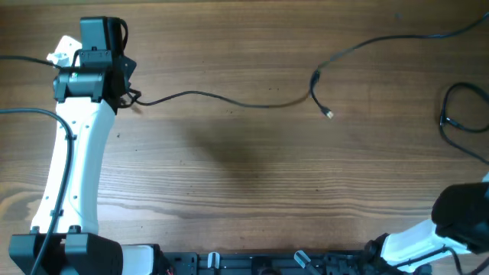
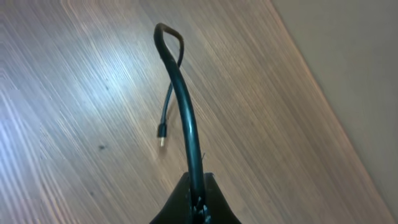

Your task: Untangle cables

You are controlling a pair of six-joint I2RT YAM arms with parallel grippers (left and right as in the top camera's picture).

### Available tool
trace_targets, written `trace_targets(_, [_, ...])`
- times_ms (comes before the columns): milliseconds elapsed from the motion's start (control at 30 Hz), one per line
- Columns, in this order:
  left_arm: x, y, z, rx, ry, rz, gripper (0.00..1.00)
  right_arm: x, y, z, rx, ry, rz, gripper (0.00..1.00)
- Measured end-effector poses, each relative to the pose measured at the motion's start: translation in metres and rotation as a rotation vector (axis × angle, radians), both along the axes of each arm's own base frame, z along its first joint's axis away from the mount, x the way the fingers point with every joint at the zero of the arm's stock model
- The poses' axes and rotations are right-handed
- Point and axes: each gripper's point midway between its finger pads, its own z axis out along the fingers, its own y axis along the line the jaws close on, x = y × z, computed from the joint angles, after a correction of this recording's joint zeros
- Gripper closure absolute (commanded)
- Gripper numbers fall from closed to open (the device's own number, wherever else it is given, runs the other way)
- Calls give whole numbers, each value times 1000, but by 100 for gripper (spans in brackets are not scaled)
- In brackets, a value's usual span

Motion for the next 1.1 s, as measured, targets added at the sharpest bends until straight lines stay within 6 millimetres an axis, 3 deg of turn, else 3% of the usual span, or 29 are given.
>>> trace_targets(100, [-7, 15, 4, 109, 44, 10, 96, 18, -11, -38, 9, 89, -1, 96])
trace_targets(167, [-16, 39, 8, 186, 70, 68, 96, 24, -12, -48, 9, 115, 10, 96])
trace_targets(233, [-23, 58, 10, 218, 90, 109, 96, 29, -7, -47, -3, 120, 47, 95])
trace_targets(400, [-6, 64, 21, 287, 69, 20, 96, 31, -6, -46, -27, 132, 67, 96])
trace_targets(500, [-13, 99, 27, 314, 63, 94, 96, 29, -13, -49, -27, 138, 56, 96])
trace_targets(633, [-35, 154, 30, 317, 63, 236, 96, 34, -26, -73, -3, 176, 42, 96])
trace_targets(767, [-48, 179, 28, 295, 56, 296, 96, 36, -23, -75, 2, 181, 62, 96])
trace_targets(933, [-54, 206, 12, 260, 75, 336, 96, 37, -22, -77, 10, 182, 81, 95])
trace_targets(1000, [-43, 200, 7, 219, 65, 234, 96, 46, -7, -86, 44, 198, 218, 95])
trace_targets(1033, [-29, 182, 1, 161, 52, 113, 96, 57, 19, -96, 83, 210, 377, 95])
trace_targets(1067, [-8, 151, -4, 77, 17, -50, 96, 66, 53, -105, 130, 225, 541, 95])
trace_targets(1100, [13, 112, -5, -6, -33, -221, 96, 69, 70, -110, 154, 239, 605, 96])
